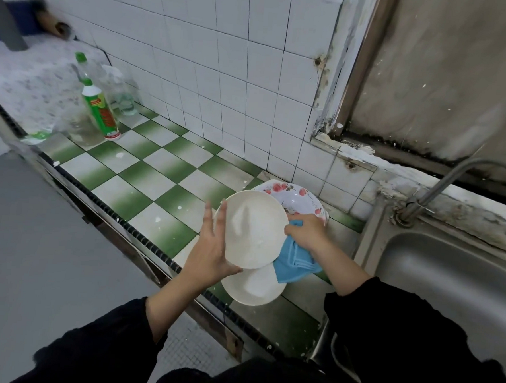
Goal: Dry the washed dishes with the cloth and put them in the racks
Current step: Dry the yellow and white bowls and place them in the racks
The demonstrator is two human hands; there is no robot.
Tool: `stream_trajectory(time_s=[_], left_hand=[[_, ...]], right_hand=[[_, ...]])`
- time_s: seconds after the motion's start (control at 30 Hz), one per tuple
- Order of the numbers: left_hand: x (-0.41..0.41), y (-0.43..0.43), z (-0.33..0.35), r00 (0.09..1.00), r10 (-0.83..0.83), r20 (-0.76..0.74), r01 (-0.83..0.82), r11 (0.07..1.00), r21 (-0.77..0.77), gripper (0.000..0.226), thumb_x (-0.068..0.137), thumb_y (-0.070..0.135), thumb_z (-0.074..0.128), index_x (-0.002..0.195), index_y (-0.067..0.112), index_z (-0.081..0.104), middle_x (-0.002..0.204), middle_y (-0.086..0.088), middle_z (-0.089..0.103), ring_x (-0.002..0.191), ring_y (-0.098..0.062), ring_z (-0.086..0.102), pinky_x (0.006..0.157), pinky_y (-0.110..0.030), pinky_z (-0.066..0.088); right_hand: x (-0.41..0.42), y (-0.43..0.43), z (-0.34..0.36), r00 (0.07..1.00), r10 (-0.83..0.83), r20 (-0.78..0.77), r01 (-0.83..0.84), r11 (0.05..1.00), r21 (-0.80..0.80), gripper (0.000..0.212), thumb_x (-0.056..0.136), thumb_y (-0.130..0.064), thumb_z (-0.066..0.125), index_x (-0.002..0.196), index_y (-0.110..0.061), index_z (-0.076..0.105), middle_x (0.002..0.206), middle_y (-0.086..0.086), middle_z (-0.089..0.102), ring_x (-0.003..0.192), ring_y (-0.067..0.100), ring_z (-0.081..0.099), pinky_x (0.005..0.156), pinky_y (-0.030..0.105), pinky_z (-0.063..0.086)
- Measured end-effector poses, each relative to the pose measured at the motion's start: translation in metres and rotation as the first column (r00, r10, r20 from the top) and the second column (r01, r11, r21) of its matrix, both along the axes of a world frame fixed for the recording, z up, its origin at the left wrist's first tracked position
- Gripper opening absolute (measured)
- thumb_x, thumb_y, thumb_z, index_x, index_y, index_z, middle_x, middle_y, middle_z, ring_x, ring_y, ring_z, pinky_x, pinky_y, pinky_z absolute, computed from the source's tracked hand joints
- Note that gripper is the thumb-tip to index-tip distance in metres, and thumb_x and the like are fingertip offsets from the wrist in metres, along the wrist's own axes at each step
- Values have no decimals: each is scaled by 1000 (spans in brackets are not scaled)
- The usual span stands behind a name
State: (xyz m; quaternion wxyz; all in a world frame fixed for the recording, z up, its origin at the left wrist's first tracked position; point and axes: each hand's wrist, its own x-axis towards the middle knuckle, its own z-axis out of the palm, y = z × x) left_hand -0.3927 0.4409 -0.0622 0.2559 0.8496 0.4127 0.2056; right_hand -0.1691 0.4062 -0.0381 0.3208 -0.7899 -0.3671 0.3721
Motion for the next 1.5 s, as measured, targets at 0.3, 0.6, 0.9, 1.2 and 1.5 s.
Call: stream_trajectory(time_s=[0.3,0.6,0.9,1.2,1.5], left_hand=[[-14,4,-17,991,105,85,-102,994,-43,122,67,37,87,148,30,-4,162,1,13,144,-23,30,105,-40,40],[-26,8,-37,991,23,131,-41,989,141,122,72,18,85,152,39,-5,158,15,14,141,-19,34,92,-39,51],[-26,6,-41,992,-89,93,58,952,300,117,71,13,85,155,29,6,159,-5,26,139,-24,38,70,-37,60],[-21,10,-36,987,-163,-2,138,825,548,99,67,3,84,148,21,29,150,-6,36,130,-28,43,69,-35,60],[-18,12,-29,964,-252,-80,223,609,762,67,83,12,70,142,26,40,142,-7,41,125,-33,44,97,-48,50]], right_hand=[[-1,0,-10,995,91,45,-92,996,6,38,86,-6,62,122,-18,68,114,7,62,109,30,58,89,33,48],[8,-7,-4,937,331,114,-298,925,-234,48,92,-10,60,139,-11,51,120,12,58,83,13,52,63,20,43],[11,-9,-11,934,353,49,-324,898,-299,62,90,-10,63,147,-22,42,123,7,54,95,20,53,63,22,43],[12,-15,-16,959,277,-54,-282,925,-256,59,88,-3,62,141,-24,48,92,0,57,75,12,55,55,16,44],[11,-19,-13,970,215,-116,-234,955,-185,60,83,-5,70,138,-20,52,109,7,60,81,14,57,64,22,49]])
